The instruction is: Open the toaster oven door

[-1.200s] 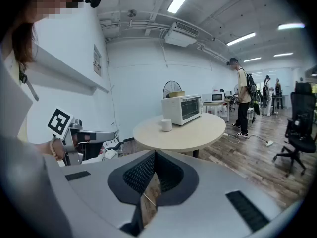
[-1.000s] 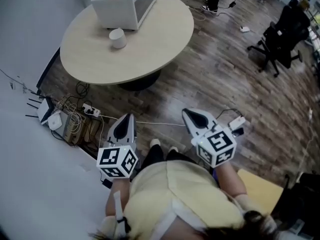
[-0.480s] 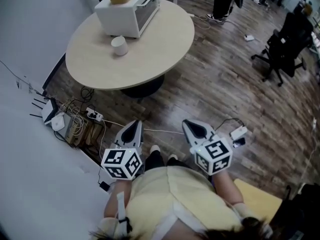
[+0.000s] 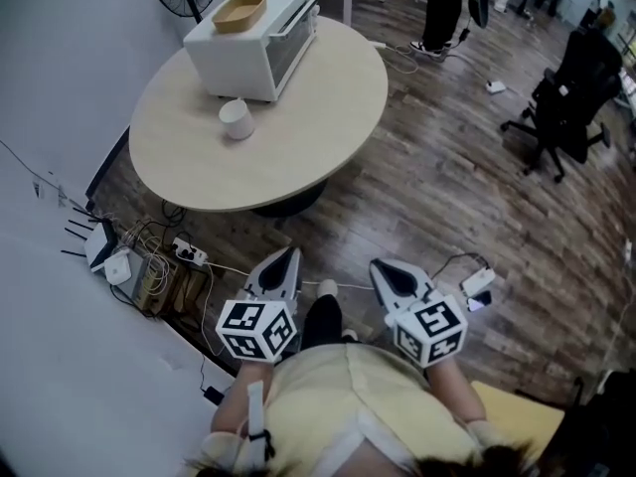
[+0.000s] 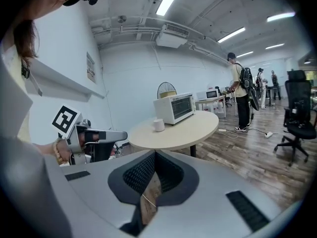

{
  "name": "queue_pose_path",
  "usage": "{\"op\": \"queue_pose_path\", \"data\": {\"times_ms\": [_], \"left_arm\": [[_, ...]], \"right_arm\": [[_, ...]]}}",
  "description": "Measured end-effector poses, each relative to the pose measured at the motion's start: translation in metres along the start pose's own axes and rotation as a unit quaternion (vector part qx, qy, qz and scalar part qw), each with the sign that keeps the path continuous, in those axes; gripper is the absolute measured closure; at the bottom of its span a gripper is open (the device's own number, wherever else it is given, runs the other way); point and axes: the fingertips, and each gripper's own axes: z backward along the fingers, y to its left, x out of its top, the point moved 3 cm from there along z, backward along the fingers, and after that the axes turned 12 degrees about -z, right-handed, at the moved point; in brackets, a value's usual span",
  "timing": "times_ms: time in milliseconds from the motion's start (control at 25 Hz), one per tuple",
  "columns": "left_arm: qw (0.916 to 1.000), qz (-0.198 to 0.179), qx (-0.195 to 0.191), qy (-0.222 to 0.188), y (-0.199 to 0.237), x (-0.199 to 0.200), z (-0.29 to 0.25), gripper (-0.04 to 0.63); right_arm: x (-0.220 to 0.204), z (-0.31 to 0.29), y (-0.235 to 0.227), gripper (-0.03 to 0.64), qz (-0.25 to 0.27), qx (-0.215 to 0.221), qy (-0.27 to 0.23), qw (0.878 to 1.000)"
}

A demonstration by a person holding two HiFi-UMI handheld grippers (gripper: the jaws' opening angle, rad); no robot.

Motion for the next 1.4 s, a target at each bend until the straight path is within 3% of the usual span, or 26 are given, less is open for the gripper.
{"op": "queue_pose_path", "data": {"times_ms": [240,440,760,960,1120,1400], "left_arm": [[0.9957,0.065,-0.059,-0.029,0.027,0.028,-0.047,0.591],[0.9979,0.017,-0.061,-0.009,0.051,0.045,-0.085,0.592],[0.9985,0.019,-0.049,-0.018,0.097,0.065,-0.129,0.592],[0.9906,0.107,-0.073,-0.044,0.119,0.080,-0.148,0.591],[0.9821,0.164,-0.070,-0.061,0.128,0.086,-0.152,0.591],[0.9610,0.253,-0.046,-0.101,0.154,0.103,-0.169,0.498]], "right_arm": [[0.030,-0.031,-0.024,0.614,-0.008,-0.020,-0.006,1.000],[0.055,-0.070,-0.036,0.614,-0.007,-0.025,-0.004,1.000],[0.087,-0.124,-0.048,0.614,0.006,-0.035,-0.005,0.999],[0.107,-0.149,-0.054,0.614,0.006,-0.048,-0.018,0.999],[0.118,-0.161,-0.059,0.614,0.012,-0.044,-0.018,0.999],[0.137,-0.192,-0.086,0.614,0.006,-0.031,-0.016,0.999]]}}
